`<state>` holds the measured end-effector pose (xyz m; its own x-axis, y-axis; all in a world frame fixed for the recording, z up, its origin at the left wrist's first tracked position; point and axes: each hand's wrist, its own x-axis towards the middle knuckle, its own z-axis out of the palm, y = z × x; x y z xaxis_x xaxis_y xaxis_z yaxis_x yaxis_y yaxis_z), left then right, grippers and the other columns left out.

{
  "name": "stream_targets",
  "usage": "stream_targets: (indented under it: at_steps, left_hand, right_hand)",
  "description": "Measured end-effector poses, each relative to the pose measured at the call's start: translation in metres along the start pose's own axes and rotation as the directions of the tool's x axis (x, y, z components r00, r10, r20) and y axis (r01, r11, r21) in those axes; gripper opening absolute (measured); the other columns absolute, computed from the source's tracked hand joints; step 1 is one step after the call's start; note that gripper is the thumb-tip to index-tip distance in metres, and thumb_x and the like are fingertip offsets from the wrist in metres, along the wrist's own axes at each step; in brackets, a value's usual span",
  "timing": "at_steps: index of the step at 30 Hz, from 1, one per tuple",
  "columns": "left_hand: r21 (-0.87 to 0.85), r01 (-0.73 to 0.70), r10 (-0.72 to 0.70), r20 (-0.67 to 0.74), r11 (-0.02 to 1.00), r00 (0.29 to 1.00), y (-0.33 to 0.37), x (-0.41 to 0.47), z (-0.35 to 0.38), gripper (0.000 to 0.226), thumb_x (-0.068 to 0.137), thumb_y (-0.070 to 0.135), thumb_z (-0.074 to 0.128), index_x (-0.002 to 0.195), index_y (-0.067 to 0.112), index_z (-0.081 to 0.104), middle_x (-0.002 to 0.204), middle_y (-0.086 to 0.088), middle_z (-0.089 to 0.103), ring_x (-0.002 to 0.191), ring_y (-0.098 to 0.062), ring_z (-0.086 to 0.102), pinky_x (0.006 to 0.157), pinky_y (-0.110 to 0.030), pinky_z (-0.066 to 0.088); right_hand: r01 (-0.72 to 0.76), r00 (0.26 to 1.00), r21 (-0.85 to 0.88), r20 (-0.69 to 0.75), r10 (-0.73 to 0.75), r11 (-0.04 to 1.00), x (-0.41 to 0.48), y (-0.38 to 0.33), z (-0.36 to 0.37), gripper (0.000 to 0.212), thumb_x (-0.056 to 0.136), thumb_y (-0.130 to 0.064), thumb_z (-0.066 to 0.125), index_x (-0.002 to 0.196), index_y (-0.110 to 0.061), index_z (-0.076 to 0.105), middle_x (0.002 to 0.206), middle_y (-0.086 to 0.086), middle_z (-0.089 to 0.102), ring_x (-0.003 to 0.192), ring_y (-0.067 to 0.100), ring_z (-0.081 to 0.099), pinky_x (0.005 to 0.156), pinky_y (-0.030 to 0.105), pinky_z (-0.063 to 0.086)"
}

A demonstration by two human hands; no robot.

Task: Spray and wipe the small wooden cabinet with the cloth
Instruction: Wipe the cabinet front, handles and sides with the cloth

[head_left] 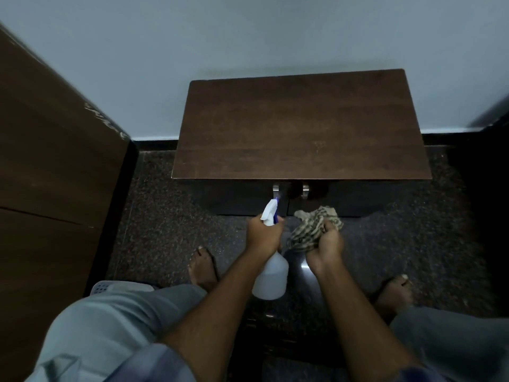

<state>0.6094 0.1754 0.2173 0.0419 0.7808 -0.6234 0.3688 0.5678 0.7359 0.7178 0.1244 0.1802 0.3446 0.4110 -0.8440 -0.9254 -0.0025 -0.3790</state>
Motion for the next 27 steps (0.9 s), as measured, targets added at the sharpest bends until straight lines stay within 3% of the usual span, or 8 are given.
stream_targets:
  at_steps: [5, 8, 11, 13, 20, 24, 26, 27]
  left_hand:
    - [-0.091, 0.035, -0.039, -0.041, 0.995, 0.998, -0.003, 0.006, -0.005, 0.027, 0.087, 0.011, 0.069, 0.113, 0.011, 0.076, 0.104, -0.015, 0.079, 0.088, -0.028, 0.073, 0.079, -0.038, 0.058]
    - [-0.136, -0.085, 0.081, -0.038, 0.987, 0.996, -0.003, 0.007, -0.018, 0.050, 0.088, 0.001, 0.065, 0.132, 0.025, 0.067, 0.121, 0.014, 0.069, 0.106, -0.004, 0.067, 0.097, -0.026, 0.053]
    - [-0.043, -0.083, 0.076, -0.150, 0.996, 0.986, -0.004, 0.018, -0.034, 0.027, 0.087, 0.004, 0.068, 0.105, 0.024, 0.074, 0.086, 0.006, 0.073, 0.081, -0.018, 0.071, 0.079, -0.040, 0.057]
    - [-0.013, -0.090, 0.087, -0.132, 0.996, 0.987, -0.005, 0.020, -0.041, 0.019, 0.086, 0.003, 0.069, 0.095, 0.020, 0.073, 0.083, -0.008, 0.073, 0.083, -0.033, 0.072, 0.079, -0.048, 0.058]
    - [-0.023, -0.076, 0.073, -0.102, 0.997, 0.992, -0.016, 0.023, -0.044, 0.032, 0.090, 0.000, 0.066, 0.084, 0.032, 0.069, 0.075, 0.000, 0.070, 0.067, -0.022, 0.064, 0.062, -0.032, 0.050]
    - [0.000, -0.071, 0.071, -0.090, 0.997, 0.993, -0.017, 0.013, -0.042, 0.019, 0.088, -0.002, 0.064, 0.084, 0.015, 0.070, 0.072, -0.010, 0.068, 0.062, -0.025, 0.062, 0.054, -0.025, 0.048]
    - [-0.004, -0.048, 0.047, -0.075, 0.999, 0.996, -0.016, 0.013, -0.045, 0.020, 0.086, -0.003, 0.064, 0.075, 0.014, 0.067, 0.062, -0.008, 0.064, 0.055, -0.022, 0.059, 0.045, -0.021, 0.045]
    - [-0.022, -0.034, 0.032, -0.069, 0.999, 0.997, -0.015, 0.014, -0.047, 0.021, 0.086, -0.003, 0.064, 0.075, 0.014, 0.067, 0.060, -0.007, 0.064, 0.054, -0.020, 0.059, 0.045, -0.021, 0.045]
  right_hand:
    - [-0.193, 0.976, -0.138, 0.071, 0.204, 0.971, -0.004, 0.014, 0.024, 0.048, 0.101, -0.034, 0.045, 0.124, 0.003, 0.065, 0.123, 0.024, 0.067, 0.115, 0.038, 0.064, 0.095, 0.045, 0.053]
    - [-0.201, 0.970, -0.056, 0.130, 0.206, 0.978, 0.002, 0.014, 0.077, 0.042, 0.102, -0.037, 0.039, 0.090, -0.007, 0.065, 0.089, 0.016, 0.070, 0.088, 0.030, 0.064, 0.087, 0.040, 0.052]
    - [-0.201, 0.979, 0.096, 0.065, 0.196, 0.975, 0.015, 0.013, 0.122, 0.049, 0.104, -0.034, 0.023, 0.085, -0.010, 0.062, 0.086, 0.015, 0.064, 0.088, 0.030, 0.059, 0.097, 0.042, 0.044]
    - [-0.190, 0.982, 0.176, 0.039, 0.186, 0.966, 0.020, 0.018, 0.130, 0.046, 0.103, -0.029, 0.020, 0.080, -0.014, 0.057, 0.085, 0.013, 0.058, 0.084, 0.028, 0.055, 0.089, 0.037, 0.042]
    - [-0.148, 0.989, 0.395, 0.079, 0.127, 0.907, 0.020, 0.009, 0.121, 0.041, 0.100, -0.029, 0.026, 0.075, -0.016, 0.055, 0.072, 0.007, 0.057, 0.068, 0.023, 0.055, 0.069, 0.028, 0.051]
    - [-0.145, 0.985, 0.251, -0.055, 0.163, 0.957, 0.016, 0.021, 0.132, 0.043, 0.101, -0.036, 0.024, 0.062, -0.021, 0.035, 0.039, 0.000, 0.042, 0.041, 0.017, 0.042, 0.055, 0.016, 0.037]
    - [-0.116, 0.992, 0.175, -0.037, 0.124, 0.978, 0.013, 0.031, 0.132, 0.042, 0.102, -0.027, 0.023, 0.062, -0.021, 0.034, 0.046, 0.002, 0.046, 0.041, 0.017, 0.047, 0.055, 0.019, 0.045]
    - [-0.082, 0.995, 0.153, -0.044, 0.089, 0.985, 0.014, 0.033, 0.128, 0.043, 0.103, -0.022, 0.021, 0.066, -0.019, 0.044, 0.061, 0.004, 0.054, 0.056, 0.020, 0.056, 0.069, 0.027, 0.052]
